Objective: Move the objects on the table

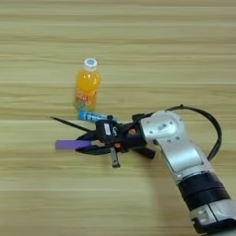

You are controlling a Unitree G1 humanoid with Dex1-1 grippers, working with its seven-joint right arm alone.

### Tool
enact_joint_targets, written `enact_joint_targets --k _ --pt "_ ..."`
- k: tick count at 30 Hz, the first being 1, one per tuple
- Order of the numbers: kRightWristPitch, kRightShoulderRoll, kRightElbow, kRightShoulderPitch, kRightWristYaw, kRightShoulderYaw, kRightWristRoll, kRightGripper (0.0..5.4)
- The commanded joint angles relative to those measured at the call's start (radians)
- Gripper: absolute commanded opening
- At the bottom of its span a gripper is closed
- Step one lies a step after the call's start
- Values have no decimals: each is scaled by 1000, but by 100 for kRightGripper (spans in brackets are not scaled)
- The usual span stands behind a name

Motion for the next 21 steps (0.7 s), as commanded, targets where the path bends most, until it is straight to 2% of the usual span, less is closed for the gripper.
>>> enact_joint_targets --k 1,13,17,21 --pt "-22 -39 -9 -72 -51 -42 -7 78" --pt "-40 -48 59 -84 -82 -58 -38 78" --pt "-49 -51 118 -95 -118 -56 -78 78" --pt "-58 -55 153 -96 -140 -65 -92 78"
